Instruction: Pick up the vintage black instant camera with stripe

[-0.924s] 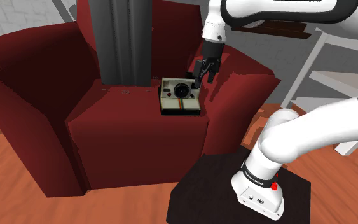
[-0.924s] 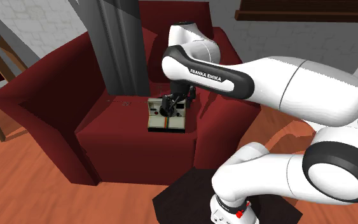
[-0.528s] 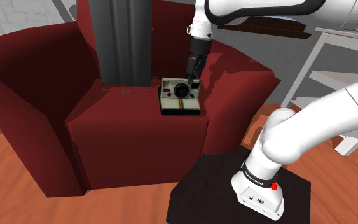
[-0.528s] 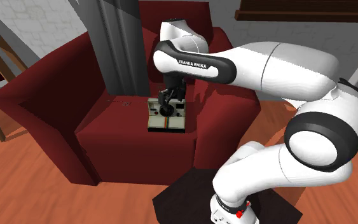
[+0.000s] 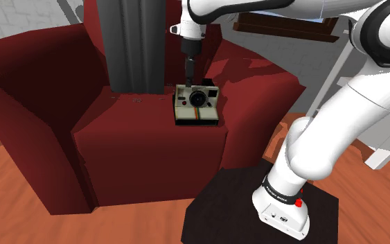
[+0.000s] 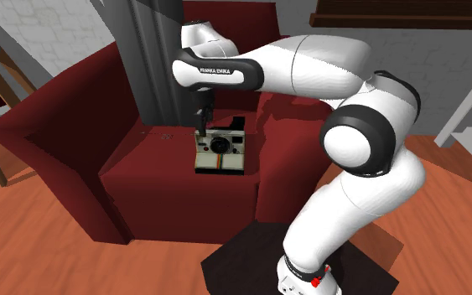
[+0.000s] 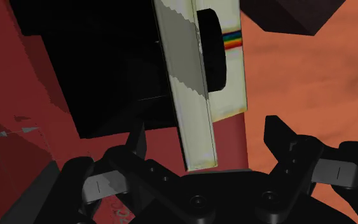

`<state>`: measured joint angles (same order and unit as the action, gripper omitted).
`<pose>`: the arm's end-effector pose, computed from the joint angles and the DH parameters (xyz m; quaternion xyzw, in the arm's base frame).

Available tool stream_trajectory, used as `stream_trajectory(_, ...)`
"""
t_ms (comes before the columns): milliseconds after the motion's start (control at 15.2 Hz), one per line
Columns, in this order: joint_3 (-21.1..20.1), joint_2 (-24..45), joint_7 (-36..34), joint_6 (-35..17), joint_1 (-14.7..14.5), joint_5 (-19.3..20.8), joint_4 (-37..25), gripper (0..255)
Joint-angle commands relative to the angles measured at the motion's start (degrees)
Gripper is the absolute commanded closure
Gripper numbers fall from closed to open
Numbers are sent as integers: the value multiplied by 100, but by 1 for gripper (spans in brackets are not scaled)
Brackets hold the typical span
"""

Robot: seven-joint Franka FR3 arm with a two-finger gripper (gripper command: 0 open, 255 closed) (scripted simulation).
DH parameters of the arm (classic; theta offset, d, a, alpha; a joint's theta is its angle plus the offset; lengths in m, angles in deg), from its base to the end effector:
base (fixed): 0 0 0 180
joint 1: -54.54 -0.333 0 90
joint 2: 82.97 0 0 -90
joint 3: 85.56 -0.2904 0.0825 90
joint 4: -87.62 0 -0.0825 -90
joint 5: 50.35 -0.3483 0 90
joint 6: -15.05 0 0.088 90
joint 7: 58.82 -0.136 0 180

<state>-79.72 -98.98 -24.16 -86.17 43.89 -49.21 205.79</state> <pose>0.4420 0.0318 0.5040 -0.9398 -0.3415 0.0075 0.0064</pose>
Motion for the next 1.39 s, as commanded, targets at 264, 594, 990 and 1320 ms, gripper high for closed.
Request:
stream_trajectory(264, 6, 187, 275, -391, -56, 4, 203, 0)
stream_trajectory(594, 9, 217, 276, -584, -55, 3, 367, 255)
stream_trajectory(990, 9, 219, 276, -582, -56, 3, 364, 255)
stream_trajectory(1320, 7, 190, 275, -435, -56, 4, 245, 255)
